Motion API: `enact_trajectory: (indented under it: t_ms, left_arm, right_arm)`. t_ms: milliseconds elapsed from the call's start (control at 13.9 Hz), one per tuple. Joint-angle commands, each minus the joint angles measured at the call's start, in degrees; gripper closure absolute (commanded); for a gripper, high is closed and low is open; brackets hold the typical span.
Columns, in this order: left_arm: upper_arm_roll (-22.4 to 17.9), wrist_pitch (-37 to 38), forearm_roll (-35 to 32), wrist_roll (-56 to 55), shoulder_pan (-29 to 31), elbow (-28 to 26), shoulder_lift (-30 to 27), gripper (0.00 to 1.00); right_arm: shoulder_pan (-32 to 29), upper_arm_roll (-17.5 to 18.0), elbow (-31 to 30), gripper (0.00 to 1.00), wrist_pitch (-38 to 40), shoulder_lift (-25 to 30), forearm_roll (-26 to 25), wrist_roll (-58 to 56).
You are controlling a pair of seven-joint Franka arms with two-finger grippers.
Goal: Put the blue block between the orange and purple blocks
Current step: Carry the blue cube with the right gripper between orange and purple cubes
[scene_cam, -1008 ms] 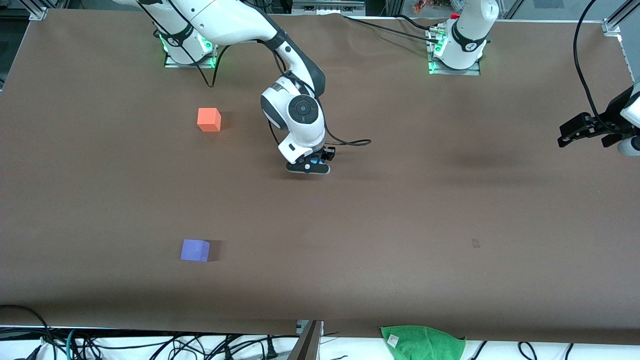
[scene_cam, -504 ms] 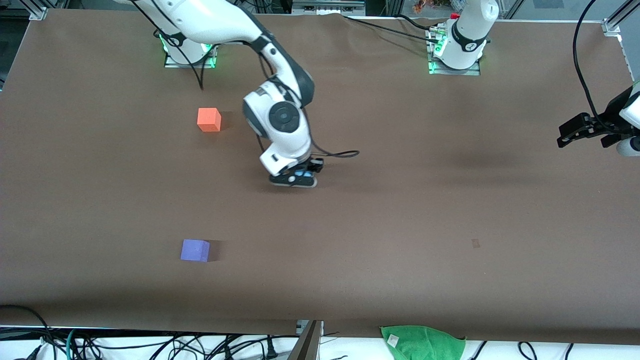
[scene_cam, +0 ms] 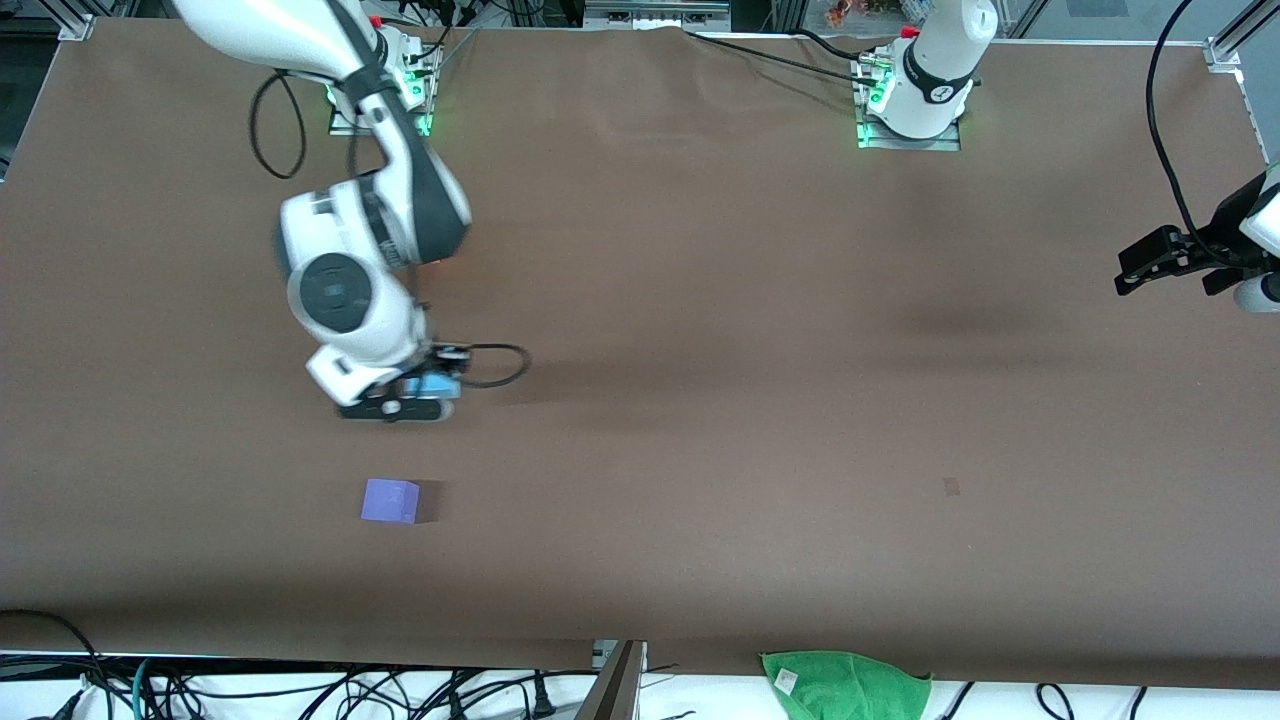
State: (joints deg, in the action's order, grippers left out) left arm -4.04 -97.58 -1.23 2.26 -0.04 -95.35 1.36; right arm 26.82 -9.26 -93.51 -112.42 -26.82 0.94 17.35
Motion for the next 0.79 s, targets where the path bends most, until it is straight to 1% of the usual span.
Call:
enact_trajectory:
  t_ms: [0, 72, 360, 648, 720]
  left_arm:
    - [0.18, 1.34, 0.79, 1.17, 0.48, 1.92, 0.84, 0.0]
    - [0.18, 1.43, 0.79, 1.26, 0.48, 1.92, 0.84, 0.0]
    - [0.18, 1.43, 0.79, 1.17, 0.48, 1.92, 0.84, 0.0]
    - [0.18, 1.43, 0.79, 1.26, 0.48, 1.92, 0.84, 0.0]
    - [0.18, 1.43, 0.79, 1.26, 0.48, 1.92, 0.84, 0.0]
  right_arm:
    - [0.6, -5.48, -6.14, 0.5, -2.18, 2.73, 7.54, -8.01]
    - [0.6, -6.81, -8.5, 0.5, -4.1, 3.26, 9.5, -9.86]
    - [0.78, -7.09, -22.21, 0.5, -18.77, 6.33, 9.43, -11.9]
    - [1.3, -6.56, -28.73, 0.5, -26.52, 6.25, 9.25, -12.17]
    - [1.39, -5.6, -29.61, 0.5, -27.75, 6.16, 9.34, -12.17]
